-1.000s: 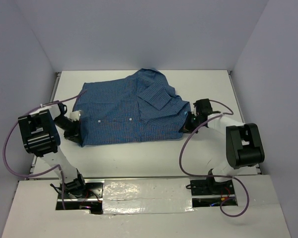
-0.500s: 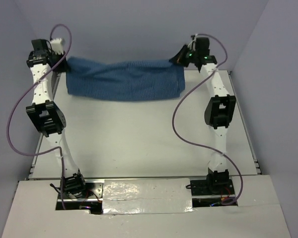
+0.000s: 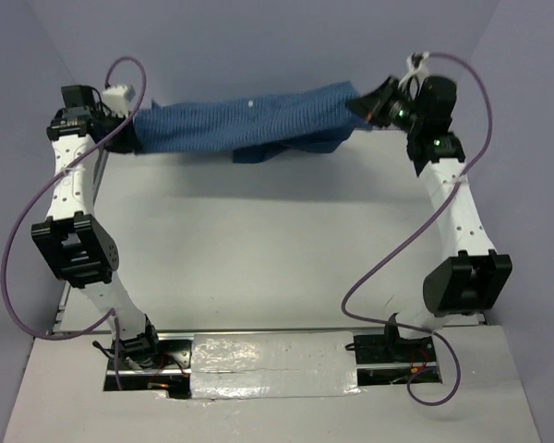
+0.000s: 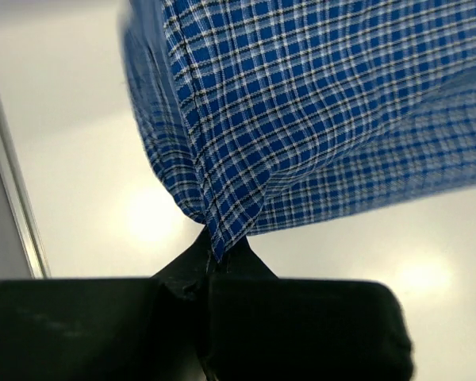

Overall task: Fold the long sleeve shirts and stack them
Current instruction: Fold the shirt

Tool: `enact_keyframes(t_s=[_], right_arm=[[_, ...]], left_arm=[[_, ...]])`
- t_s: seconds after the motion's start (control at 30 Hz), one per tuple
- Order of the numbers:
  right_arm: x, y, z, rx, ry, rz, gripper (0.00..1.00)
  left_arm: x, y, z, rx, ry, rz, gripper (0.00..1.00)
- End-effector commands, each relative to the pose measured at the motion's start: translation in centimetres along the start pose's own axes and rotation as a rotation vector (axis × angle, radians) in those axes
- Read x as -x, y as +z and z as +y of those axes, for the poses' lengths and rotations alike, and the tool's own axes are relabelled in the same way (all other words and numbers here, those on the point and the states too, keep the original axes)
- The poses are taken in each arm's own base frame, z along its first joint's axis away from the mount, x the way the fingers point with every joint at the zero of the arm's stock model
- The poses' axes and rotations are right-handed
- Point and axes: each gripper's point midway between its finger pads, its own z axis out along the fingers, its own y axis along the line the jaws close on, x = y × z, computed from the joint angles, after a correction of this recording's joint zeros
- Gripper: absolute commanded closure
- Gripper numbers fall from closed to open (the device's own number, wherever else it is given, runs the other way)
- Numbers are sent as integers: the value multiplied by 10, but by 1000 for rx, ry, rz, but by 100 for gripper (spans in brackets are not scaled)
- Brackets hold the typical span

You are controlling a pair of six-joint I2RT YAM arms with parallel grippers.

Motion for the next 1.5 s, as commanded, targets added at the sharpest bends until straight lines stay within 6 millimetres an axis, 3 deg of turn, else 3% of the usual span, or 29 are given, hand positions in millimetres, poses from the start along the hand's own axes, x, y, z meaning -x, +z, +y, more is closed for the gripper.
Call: enact_keyframes(t_s=[0.0,0.03,0.07,0.1,0.13,0.17,0.2,0.27,0.37,0.47,0.57,0.6,0.67,0.73,0.83,0.9,0.97,1.0,1.07,1.13,1.17,1.2,1.23,1.27,1.3,1.33,1.37,1.4,1.47], right_arm=[[-114,-30,-81,-231,92,219,100],[-131,-43,-92,-282,100,243,100],[-152,-56,-101,-319,114,277,100],[-193,-81,-114,-373,159,346,100],[-212,-93,-119,-396,182,374,100],[-231,-106,-124,-418,207,404,100],[-265,-129,-132,-459,247,453,100],[-309,-162,-144,-530,299,506,100],[-356,-198,-158,-618,367,560,100],[-380,-219,-161,-665,411,588,100],[-384,-227,-165,-707,420,569,98],[-385,-231,-167,-731,417,564,87],[-385,-236,-167,-751,421,559,65],[-385,-240,-167,-777,435,551,58],[-379,-242,-165,-802,448,523,33],[-367,-244,-169,-847,415,480,30],[-336,-240,-166,-854,334,407,28],[-305,-232,-162,-842,262,326,27],[-275,-219,-155,-785,149,282,31],[-238,-190,-141,-682,71,242,46],[-227,-178,-138,-641,16,248,54],[-200,-160,-125,-587,-18,214,62],[-197,-136,-128,-531,-8,253,71],[-190,-119,-123,-478,-13,263,72],[-158,-95,-104,-400,-44,231,71],[-166,-67,-120,-379,-10,293,62],[-130,-42,-102,-327,-55,246,57],[-149,-19,-132,-368,-3,322,50],[-143,29,-151,-364,58,352,43]], left_arm=[[-114,-13,6,41,-5,380,100],[-135,-18,4,36,-7,452,100],[-175,-28,-2,17,-44,566,100],[-195,-33,-4,0,-37,621,100],[-207,-40,-8,-6,-38,649,100],[-242,-46,-14,-27,-64,731,100],[-254,-52,-14,-19,-45,758,100],[-290,-62,-22,-40,-62,843,100],[-324,-77,-31,-65,-89,912,100],[-344,-93,-27,-30,-76,978,100],[-352,-106,-30,-25,-64,1017,98],[-355,-109,-33,-30,-67,1026,92],[-361,-119,-40,-47,-76,1053,78],[-369,-130,-45,-51,-74,1088,70],[-376,-143,-49,-54,-67,1125,57],[-374,-147,-47,-48,-62,1132,52],[-367,-146,-40,-28,-44,1119,49],[-352,-142,-27,27,-22,1094,48],[-332,-131,-10,88,-14,1053,47],[-279,-109,11,158,-13,906,46],[-264,-93,9,120,-31,857,46],[-222,-80,12,128,-6,748,46],[-203,-70,8,106,5,697,47],[-191,-54,0,45,-1,657,46],[-165,-45,-4,37,14,587,46],[-158,-37,-6,27,9,564,45],[-155,-24,-3,36,-8,553,45],[-159,-18,-1,42,-12,567,45],[-176,-4,3,54,-29,621,46]])
